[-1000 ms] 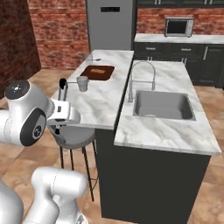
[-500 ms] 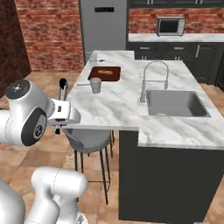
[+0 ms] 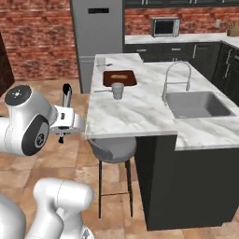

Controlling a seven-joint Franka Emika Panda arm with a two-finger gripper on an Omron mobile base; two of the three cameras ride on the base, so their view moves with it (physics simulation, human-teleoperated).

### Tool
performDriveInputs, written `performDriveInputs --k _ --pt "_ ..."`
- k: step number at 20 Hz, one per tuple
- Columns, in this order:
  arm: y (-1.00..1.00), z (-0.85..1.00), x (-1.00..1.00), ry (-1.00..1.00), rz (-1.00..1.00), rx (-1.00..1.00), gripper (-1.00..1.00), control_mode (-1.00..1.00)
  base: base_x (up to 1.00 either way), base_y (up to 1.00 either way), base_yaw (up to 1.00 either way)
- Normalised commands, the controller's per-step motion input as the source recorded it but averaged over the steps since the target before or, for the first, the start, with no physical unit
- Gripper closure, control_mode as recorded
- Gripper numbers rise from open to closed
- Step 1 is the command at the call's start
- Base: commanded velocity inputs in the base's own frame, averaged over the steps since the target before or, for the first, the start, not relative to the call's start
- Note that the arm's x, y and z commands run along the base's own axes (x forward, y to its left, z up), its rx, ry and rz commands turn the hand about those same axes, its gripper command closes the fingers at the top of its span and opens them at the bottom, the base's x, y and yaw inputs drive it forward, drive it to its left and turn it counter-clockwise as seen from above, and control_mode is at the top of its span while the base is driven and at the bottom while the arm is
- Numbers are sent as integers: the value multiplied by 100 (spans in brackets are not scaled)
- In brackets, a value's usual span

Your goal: Take the tongs from the drawer on the right and place them on the dining counter next to the tray containing the hot dog.

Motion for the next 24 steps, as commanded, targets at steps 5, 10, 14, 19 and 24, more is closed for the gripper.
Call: performDriveInputs --k 5,10,14,19,24 --pt "0 0 0 0 0 0 100 100 -10 100 -40" --pt "0 0 0 0 0 0 100 100 -2 100 -42" --pt "0 0 0 0 0 0 100 100 0 100 -45" --pt "0 0 0 0 0 0 100 100 0 100 -46" --pt "0 0 0 0 0 0 100 100 3 100 -47"
